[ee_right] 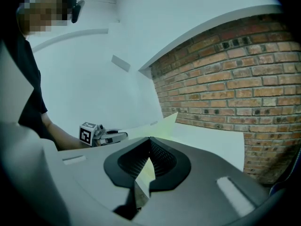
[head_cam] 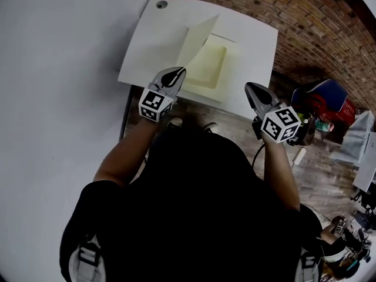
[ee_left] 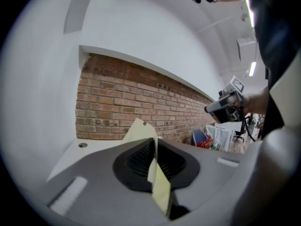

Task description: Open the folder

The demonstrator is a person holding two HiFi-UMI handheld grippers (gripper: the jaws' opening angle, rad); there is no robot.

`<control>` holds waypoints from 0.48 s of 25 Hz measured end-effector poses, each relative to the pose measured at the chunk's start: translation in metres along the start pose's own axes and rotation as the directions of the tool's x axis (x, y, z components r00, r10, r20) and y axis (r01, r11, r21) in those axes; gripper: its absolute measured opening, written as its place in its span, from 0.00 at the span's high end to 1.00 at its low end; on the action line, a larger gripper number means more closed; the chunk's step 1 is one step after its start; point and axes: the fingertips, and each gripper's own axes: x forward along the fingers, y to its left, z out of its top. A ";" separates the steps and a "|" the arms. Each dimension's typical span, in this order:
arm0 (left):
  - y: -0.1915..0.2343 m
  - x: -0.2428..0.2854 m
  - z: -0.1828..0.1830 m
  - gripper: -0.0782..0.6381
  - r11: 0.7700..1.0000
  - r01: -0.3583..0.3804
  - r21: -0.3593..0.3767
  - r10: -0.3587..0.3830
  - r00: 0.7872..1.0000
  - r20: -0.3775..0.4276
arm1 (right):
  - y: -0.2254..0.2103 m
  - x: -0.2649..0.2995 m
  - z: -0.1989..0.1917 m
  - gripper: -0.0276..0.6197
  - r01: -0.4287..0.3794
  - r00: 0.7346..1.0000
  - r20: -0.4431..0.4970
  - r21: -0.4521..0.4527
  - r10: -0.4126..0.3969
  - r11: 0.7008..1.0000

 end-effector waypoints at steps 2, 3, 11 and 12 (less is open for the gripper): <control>0.005 -0.005 0.004 0.88 0.999 -0.008 -0.050 0.009 1.000 0.022 | 0.002 0.004 0.001 0.95 -0.008 1.000 -0.003 -0.003 0.008 1.000; 0.007 -0.007 0.006 0.88 0.997 -0.012 -0.076 0.015 0.999 0.031 | 0.002 0.006 0.002 0.95 -0.012 1.000 -0.004 -0.004 0.012 1.000; 0.038 -0.030 0.004 0.88 0.964 -0.069 -0.258 0.090 0.993 0.071 | 0.006 0.026 0.003 0.95 -0.039 0.999 -0.019 -0.007 0.038 0.999; 0.043 -0.033 0.002 0.88 0.956 -0.079 -0.281 0.103 0.992 0.071 | 0.007 0.028 0.003 0.95 -0.042 0.999 -0.021 -0.007 0.042 0.999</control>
